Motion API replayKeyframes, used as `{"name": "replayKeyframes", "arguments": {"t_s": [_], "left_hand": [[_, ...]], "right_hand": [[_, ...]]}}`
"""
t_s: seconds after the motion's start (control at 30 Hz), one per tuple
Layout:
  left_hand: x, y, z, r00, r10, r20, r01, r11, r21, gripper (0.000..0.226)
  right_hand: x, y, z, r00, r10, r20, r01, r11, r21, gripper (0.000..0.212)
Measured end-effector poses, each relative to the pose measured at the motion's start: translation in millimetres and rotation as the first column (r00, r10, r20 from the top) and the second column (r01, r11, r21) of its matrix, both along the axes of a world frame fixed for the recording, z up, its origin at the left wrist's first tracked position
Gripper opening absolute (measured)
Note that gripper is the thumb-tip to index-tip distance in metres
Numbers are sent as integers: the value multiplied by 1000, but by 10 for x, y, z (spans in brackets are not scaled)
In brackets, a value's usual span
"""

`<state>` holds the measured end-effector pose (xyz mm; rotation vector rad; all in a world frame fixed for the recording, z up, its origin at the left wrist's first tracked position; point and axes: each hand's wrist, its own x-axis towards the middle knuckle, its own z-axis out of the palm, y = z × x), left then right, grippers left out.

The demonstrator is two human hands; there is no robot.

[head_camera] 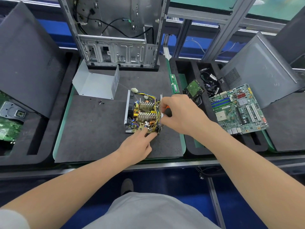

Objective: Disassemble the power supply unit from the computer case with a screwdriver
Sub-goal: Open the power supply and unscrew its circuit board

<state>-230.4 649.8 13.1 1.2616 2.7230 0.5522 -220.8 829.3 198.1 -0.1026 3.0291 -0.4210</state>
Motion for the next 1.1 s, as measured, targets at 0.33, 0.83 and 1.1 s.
{"name": "replayKeyframes", "arguments": {"t_s": [0.33,0.83,1.1], "left_hand": [[0,-17,-12,1000,-1,-8,2,1000,32,54],[-10,-39,-30,999,-23,-43,24,999,36,55],[-9,-37,-30,1000,-12,-27,12,1000,14,55]], "right_hand": [[-28,-8,36,998,56,28,-57,998,20,11],[-43,13,22,999,30,16,-30,999,-11,9],[-30,-29,31,996,79,28,-79,997,16,9]]}}
